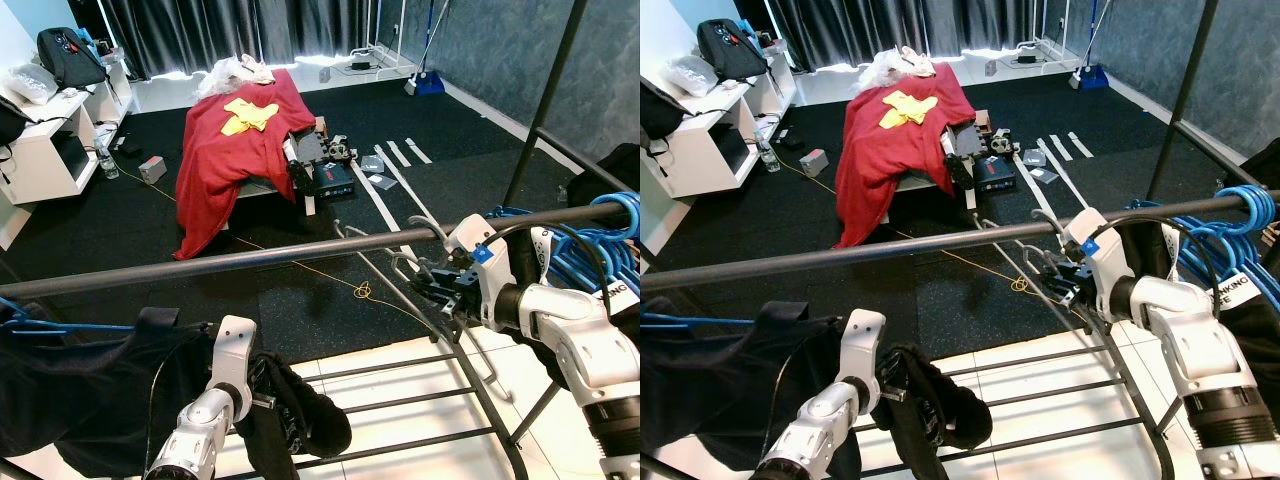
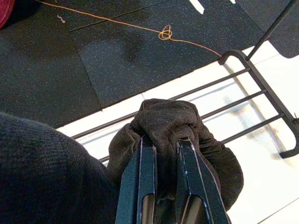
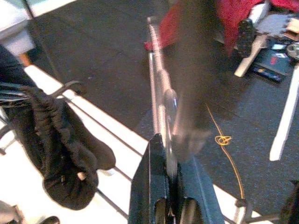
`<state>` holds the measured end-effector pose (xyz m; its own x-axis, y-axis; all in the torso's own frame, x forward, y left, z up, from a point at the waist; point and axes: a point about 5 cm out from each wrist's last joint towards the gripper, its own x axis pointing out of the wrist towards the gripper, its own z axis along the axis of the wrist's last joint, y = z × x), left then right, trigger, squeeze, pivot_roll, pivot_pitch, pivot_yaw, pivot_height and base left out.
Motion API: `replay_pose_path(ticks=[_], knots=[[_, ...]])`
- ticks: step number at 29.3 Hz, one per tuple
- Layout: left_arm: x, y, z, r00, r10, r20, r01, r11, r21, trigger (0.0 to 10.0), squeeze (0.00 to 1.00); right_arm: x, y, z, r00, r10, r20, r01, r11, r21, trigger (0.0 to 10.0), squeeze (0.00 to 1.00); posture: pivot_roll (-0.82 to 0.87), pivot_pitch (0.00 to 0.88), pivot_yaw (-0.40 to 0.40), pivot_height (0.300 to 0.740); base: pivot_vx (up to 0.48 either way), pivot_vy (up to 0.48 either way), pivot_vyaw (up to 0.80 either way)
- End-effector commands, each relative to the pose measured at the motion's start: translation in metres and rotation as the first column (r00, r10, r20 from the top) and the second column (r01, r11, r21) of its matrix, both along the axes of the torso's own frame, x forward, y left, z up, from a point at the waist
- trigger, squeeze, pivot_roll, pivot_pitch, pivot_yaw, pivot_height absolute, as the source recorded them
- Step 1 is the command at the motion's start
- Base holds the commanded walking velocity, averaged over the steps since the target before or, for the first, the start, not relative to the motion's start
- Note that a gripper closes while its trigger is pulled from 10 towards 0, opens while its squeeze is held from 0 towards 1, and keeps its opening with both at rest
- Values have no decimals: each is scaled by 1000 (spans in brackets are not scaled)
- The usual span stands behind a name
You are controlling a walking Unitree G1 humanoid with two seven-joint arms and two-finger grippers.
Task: Hang hanger
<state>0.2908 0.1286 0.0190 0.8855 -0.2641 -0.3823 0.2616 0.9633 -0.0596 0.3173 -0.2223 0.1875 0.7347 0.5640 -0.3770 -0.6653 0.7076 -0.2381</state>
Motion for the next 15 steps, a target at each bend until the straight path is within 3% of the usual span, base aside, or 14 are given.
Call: replay_pose_path(ticks=[1,8,10,13,15], knots=[[1,5,5,1000,4,26,-4,1000,18,10000,0,0,0,-4,999,-10,-32,10,1000,-16,0,0,-48,30,54,740,0,0,0],[4,5,5,1000,0,24,0,1000,29,10000,0,-1,9,-1,1000,-2,-5,2,1000,-14,0,0,-47,13,59,740,0,0,0],[7,5,7,1000,-4,28,3,999,35,10000,0,-2,18,7,996,1,88,1,1000,-24,0,0,-51,12,64,740,0,0,0],[7,5,7,1000,-7,29,6,999,37,10000,0,-3,22,10,989,0,146,6,999,-37,0,0,-51,12,64,740,0,0,0],[7,5,7,1000,-9,28,8,999,39,10000,0,-7,31,15,968,9,251,6,998,-58,0,0,-49,18,74,740,0,0,0]])
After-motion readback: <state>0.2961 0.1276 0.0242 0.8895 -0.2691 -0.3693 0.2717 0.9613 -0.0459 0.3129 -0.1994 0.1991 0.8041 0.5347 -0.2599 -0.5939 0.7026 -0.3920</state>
